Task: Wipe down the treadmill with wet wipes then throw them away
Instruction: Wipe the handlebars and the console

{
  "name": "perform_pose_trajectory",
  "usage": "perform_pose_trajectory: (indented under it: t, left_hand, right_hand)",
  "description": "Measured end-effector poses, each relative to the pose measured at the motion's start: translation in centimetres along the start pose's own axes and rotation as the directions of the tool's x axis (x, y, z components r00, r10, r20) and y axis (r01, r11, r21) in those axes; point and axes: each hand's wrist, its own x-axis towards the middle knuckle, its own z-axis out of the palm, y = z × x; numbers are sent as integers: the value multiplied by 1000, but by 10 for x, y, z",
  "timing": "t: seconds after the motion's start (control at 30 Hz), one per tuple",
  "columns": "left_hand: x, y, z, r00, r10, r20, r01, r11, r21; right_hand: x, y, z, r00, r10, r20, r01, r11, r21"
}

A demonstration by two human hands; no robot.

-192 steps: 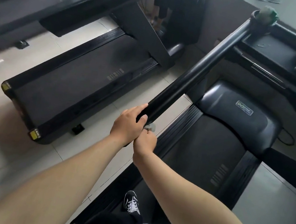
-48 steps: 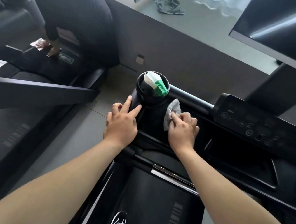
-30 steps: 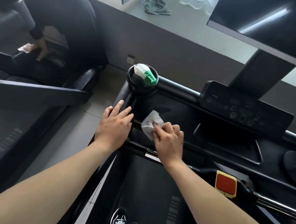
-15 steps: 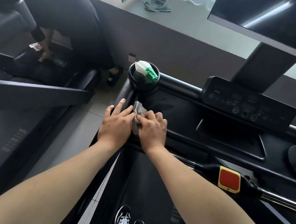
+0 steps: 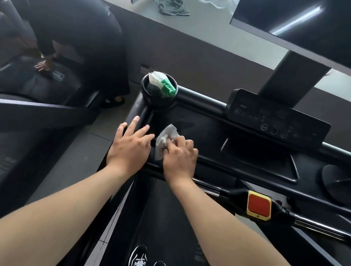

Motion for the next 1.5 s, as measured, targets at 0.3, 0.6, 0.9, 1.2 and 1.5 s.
perform_pose_trajectory:
  t: [0.3,0.6,0.9,1.2,1.5]
  left_hand:
    - [-4,0,3,997,72,-40,-71,997,4]
    - [7,10,5,996,-14,-91,6,996,-93]
    - [57,29,-1,993,-99,67,104,992,-70]
    - [61,36,14,983,-134,126,116,984,137]
    - [60,38,17,970,-162,183,116,964,240]
  right_hand:
    - [-8,61,-14,999,-34,-8,35,999,5]
    - [4,86,-27,973,205,106,-205,979,-12]
    - [40,45,-8,896,-244,372,237,969,65]
    - [71,94,-14,956,106,272,-104,994,-23]
    - [89,37,-2,861,-355,365,336,935,118]
